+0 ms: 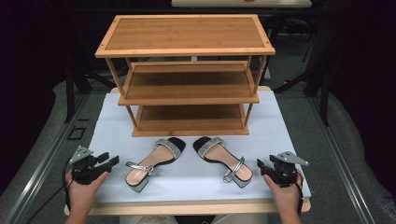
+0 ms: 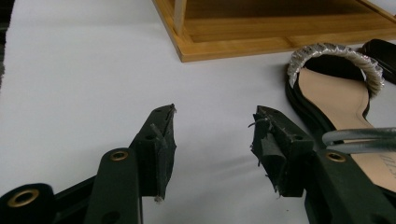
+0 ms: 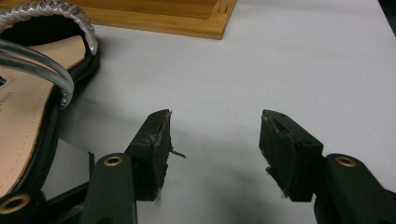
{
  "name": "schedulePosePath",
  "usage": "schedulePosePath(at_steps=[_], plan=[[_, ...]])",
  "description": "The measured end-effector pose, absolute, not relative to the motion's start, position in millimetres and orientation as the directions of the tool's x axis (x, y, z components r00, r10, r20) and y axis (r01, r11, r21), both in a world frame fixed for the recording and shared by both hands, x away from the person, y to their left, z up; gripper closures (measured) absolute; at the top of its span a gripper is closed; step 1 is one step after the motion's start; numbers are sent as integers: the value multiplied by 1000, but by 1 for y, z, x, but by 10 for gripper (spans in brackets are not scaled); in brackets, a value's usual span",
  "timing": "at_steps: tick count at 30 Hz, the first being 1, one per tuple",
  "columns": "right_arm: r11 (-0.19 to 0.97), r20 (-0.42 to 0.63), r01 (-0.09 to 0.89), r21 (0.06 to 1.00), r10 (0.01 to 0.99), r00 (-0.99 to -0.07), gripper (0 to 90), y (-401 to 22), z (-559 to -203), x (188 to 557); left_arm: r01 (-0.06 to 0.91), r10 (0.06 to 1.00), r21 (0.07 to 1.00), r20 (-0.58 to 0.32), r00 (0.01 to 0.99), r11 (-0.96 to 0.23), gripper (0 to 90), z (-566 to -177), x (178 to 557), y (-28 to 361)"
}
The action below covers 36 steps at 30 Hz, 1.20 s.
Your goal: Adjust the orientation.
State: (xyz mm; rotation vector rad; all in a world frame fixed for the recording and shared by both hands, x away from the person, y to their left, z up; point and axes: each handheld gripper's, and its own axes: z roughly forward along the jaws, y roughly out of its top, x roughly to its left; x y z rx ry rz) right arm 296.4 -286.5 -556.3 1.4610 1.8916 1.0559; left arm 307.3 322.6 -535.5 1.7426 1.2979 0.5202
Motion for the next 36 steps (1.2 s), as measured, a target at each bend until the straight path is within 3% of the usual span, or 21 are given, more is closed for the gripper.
schedulePosePath(at_steps=[15, 26, 36], plan=[[81, 79, 532, 843, 959, -272, 428, -292, -552, 288, 534, 892, 844, -205, 402, -47, 375, -513, 306, 312], [58, 91, 541, 839, 965, -245, 427, -299, -552, 284, 547, 853, 827, -189, 486, -128, 368, -492, 317, 285], [44, 106, 537, 842, 963, -246, 426, -301, -552, 284, 618, 816, 745, -181, 550, -251, 378, -484, 325, 252]])
